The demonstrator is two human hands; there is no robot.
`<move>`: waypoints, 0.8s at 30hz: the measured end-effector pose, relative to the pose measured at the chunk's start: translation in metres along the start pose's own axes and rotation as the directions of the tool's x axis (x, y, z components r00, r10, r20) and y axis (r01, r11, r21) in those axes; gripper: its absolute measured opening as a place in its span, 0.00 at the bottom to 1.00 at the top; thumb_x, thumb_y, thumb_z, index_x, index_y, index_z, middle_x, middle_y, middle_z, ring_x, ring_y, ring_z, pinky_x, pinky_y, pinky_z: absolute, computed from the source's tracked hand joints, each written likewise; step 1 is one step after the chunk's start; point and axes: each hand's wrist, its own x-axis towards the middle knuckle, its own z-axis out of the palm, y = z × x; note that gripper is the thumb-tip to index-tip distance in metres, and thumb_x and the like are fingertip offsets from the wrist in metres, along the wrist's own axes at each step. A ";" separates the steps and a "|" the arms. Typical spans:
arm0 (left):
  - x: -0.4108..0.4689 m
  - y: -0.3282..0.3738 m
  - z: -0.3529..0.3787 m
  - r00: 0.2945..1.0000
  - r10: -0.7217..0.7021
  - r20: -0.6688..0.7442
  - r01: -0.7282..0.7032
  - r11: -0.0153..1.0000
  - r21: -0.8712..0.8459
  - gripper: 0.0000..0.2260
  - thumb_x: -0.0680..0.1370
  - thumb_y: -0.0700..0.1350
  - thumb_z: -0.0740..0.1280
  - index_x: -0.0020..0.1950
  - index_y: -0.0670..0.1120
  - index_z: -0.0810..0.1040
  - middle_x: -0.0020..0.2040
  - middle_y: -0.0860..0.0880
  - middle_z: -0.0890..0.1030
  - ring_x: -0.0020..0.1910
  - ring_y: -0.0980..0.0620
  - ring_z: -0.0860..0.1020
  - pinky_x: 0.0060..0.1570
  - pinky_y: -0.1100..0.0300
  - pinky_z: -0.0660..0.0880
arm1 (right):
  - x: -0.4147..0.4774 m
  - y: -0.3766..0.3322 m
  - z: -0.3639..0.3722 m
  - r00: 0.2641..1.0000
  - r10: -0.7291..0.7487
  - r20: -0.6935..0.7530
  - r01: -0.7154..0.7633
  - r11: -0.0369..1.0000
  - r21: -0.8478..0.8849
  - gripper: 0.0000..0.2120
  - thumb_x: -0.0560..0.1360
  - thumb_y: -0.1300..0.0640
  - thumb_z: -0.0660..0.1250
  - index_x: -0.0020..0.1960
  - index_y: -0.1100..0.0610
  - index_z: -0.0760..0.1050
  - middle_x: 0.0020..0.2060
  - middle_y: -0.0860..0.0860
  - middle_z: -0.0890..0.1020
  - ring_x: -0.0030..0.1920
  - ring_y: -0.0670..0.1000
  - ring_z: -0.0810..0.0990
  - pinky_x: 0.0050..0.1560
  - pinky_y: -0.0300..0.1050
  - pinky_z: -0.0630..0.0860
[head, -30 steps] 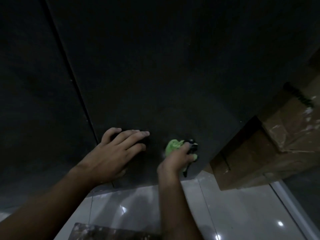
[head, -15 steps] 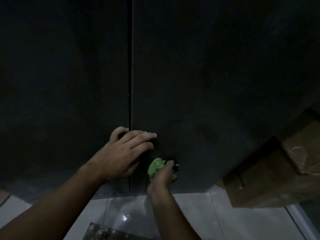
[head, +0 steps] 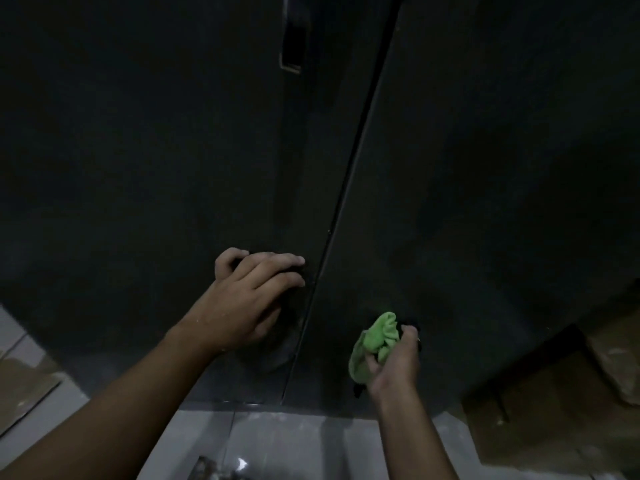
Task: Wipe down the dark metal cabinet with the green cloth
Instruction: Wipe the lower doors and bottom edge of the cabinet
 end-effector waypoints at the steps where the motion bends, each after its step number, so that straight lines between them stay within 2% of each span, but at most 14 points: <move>1: -0.001 0.000 -0.001 1.000 -0.013 -0.003 0.013 1.000 -0.003 0.21 0.70 0.50 0.61 0.64 0.54 0.73 0.71 0.52 0.68 0.67 0.51 0.68 0.61 0.51 0.58 | -0.001 0.000 0.000 0.999 0.018 0.027 -0.018 1.000 -0.015 0.14 0.80 0.50 0.61 0.61 0.56 0.75 0.55 0.55 0.80 0.57 0.56 0.80 0.60 0.55 0.76; 5: -0.010 0.009 -0.007 0.991 -0.122 -0.052 0.119 0.991 -0.062 0.20 0.70 0.49 0.62 0.62 0.54 0.74 0.67 0.51 0.72 0.63 0.49 0.70 0.56 0.52 0.60 | -0.018 0.015 0.012 0.986 0.123 0.114 -0.102 0.980 -0.170 0.13 0.80 0.50 0.63 0.62 0.54 0.75 0.56 0.57 0.80 0.55 0.57 0.80 0.53 0.54 0.77; 8: -0.021 0.022 -0.011 0.966 -0.251 -0.067 0.232 0.950 -0.211 0.18 0.71 0.47 0.62 0.62 0.54 0.74 0.62 0.51 0.73 0.61 0.48 0.72 0.56 0.50 0.66 | -0.041 0.027 0.029 0.943 0.264 0.202 -0.198 0.935 -0.295 0.16 0.78 0.47 0.66 0.61 0.55 0.77 0.57 0.59 0.82 0.52 0.58 0.82 0.40 0.49 0.80; 11: -0.035 0.031 -0.012 0.898 -0.439 0.025 0.420 0.840 -0.343 0.19 0.74 0.51 0.63 0.65 0.56 0.71 0.61 0.54 0.71 0.62 0.51 0.68 0.60 0.53 0.68 | -0.063 0.036 0.042 0.908 0.351 0.228 -0.214 0.858 -0.468 0.20 0.76 0.40 0.66 0.61 0.52 0.78 0.56 0.57 0.83 0.53 0.57 0.81 0.44 0.46 0.76; 13: -0.042 0.045 -0.007 0.779 -0.614 0.126 0.603 0.680 -0.417 0.20 0.76 0.54 0.65 0.67 0.54 0.68 0.63 0.51 0.70 0.63 0.49 0.67 0.62 0.56 0.66 | -0.077 0.040 0.051 0.891 0.373 0.259 -0.187 0.821 -0.540 0.20 0.76 0.39 0.65 0.60 0.51 0.79 0.54 0.56 0.85 0.55 0.58 0.82 0.45 0.46 0.75; 15: -0.044 0.062 0.000 0.574 -0.767 0.285 0.772 0.393 -0.499 0.22 0.78 0.55 0.66 0.69 0.51 0.65 0.65 0.46 0.67 0.64 0.45 0.68 0.63 0.54 0.67 | -0.089 0.042 0.058 0.877 0.382 0.290 -0.138 0.781 -0.609 0.19 0.78 0.40 0.64 0.58 0.53 0.81 0.51 0.56 0.86 0.55 0.59 0.83 0.43 0.45 0.77; 16: -0.043 0.070 0.005 0.509 -0.791 0.340 0.797 0.284 -0.532 0.23 0.78 0.55 0.66 0.69 0.50 0.64 0.65 0.45 0.66 0.64 0.44 0.68 0.64 0.53 0.68 | -0.092 0.042 0.061 0.875 0.373 0.308 -0.090 0.752 -0.653 0.18 0.80 0.42 0.63 0.58 0.54 0.82 0.50 0.56 0.86 0.54 0.59 0.83 0.44 0.47 0.78; 19: -0.031 0.085 0.025 0.459 -0.833 0.311 0.766 0.193 -0.614 0.21 0.79 0.54 0.65 0.68 0.49 0.65 0.64 0.44 0.65 0.65 0.42 0.68 0.63 0.52 0.68 | -0.100 0.032 0.063 0.884 0.288 0.368 0.111 0.637 -0.763 0.16 0.82 0.47 0.61 0.58 0.56 0.81 0.49 0.57 0.85 0.51 0.58 0.83 0.56 0.54 0.80; 22: -0.013 0.091 0.046 0.334 -0.917 0.217 0.724 0.102 -0.683 0.17 0.78 0.55 0.66 0.63 0.50 0.68 0.60 0.45 0.66 0.61 0.42 0.68 0.59 0.53 0.69 | -0.105 0.010 0.059 0.852 0.251 0.460 0.307 0.472 -0.827 0.15 0.83 0.46 0.59 0.53 0.53 0.80 0.48 0.54 0.83 0.50 0.53 0.81 0.57 0.51 0.77; 24: -0.005 0.094 0.062 0.267 -0.957 0.116 0.715 0.116 -0.690 0.17 0.77 0.57 0.66 0.61 0.51 0.69 0.58 0.47 0.65 0.58 0.44 0.67 0.58 0.51 0.69 | -0.104 -0.003 0.053 0.797 0.246 0.552 0.451 0.366 -0.814 0.15 0.82 0.45 0.61 0.52 0.54 0.82 0.47 0.53 0.85 0.50 0.54 0.82 0.59 0.54 0.77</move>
